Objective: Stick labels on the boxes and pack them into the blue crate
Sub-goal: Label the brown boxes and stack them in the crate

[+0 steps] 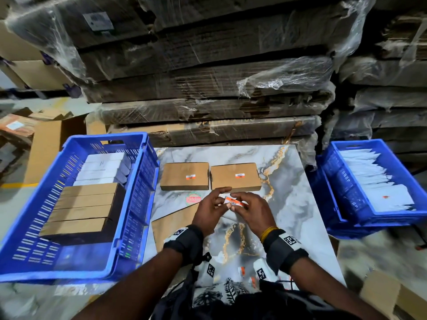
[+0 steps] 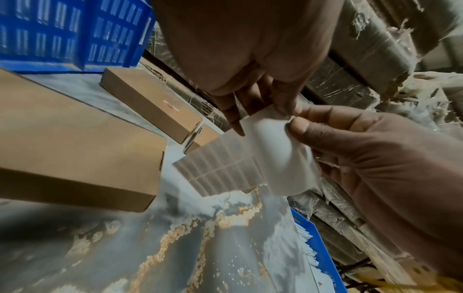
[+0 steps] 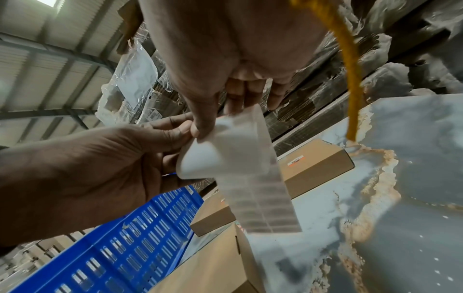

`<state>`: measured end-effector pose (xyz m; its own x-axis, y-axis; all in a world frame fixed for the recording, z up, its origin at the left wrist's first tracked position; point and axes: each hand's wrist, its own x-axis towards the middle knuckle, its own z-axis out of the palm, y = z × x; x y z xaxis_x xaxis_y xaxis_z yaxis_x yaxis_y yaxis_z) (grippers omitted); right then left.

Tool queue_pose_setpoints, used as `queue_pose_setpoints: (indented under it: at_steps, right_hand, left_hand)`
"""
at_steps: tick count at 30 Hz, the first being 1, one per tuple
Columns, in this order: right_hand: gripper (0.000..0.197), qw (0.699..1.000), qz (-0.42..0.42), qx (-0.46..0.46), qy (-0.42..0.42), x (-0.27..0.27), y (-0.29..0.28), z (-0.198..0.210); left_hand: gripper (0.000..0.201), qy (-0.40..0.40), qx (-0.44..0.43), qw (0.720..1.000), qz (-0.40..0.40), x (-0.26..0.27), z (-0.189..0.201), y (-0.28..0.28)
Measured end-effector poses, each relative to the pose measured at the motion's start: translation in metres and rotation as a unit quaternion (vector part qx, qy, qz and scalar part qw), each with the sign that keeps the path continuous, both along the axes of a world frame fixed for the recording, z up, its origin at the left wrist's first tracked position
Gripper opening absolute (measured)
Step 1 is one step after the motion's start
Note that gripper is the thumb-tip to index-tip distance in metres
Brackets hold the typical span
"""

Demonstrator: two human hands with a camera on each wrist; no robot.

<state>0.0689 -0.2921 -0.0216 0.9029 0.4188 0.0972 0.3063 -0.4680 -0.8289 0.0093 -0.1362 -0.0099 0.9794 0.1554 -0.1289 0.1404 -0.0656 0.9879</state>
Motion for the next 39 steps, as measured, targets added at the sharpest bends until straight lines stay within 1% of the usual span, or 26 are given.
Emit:
queue_pose_setpoints:
  at_steps: [5, 13, 15, 21, 26, 29, 33, 37, 39]
  right_hand:
    - [0.028, 1.0, -0.007, -0.013, -0.022, 0.003, 0.001, 0.001]
    - [0.024, 0.999, 0.008, -0.01, -0.042, 0.008, 0.004, 0.008]
    - [0.024, 0.999, 0.01, -0.012, -0.048, 0.008, 0.004, 0.01]
    - [0.027, 0.999, 0.025, -0.011, -0.03, 0.007, 0.007, 0.01]
    - [0.019, 0.999, 0.03, -0.013, -0.043, 0.006, 0.01, 0.012]
    - [0.015, 0.999, 0.032, -0.013, -0.037, 0.006, 0.011, 0.012]
    - [0.017, 0.999, 0.03, -0.018, -0.04, 0.004, 0.01, 0.011]
    - [0.018, 0.999, 0.027, -0.023, -0.035, 0.004, 0.007, 0.008]
    - [0.019, 0.998, 0.027, -0.04, -0.041, 0.003, 0.006, 0.008]
  left_hand:
    - [0.057, 0.011, 0.011, 1.0, -0.014, 0.003, 0.003, 0.005]
    - [0.045, 0.002, 0.01, 1.0, 0.005, 0.005, 0.006, 0.01]
    - [0.045, -0.009, 0.03, 1.0, 0.003, 0.004, 0.009, 0.011]
    - [0.056, -0.033, 0.096, 0.994, -0.034, 0.006, 0.009, 0.013]
    - [0.056, -0.041, 0.141, 0.989, -0.027, 0.005, 0.006, 0.015]
    - [0.058, -0.046, 0.188, 0.981, -0.009, 0.004, 0.008, 0.016]
    - [0.067, -0.053, 0.257, 0.964, -0.033, 0.002, 0.013, 0.014]
    - [0.069, -0.054, 0.27, 0.959, -0.061, 0.0, 0.008, 0.016]
    - [0.071, -0.067, 0.276, 0.956, -0.075, -0.001, 0.006, 0.014]
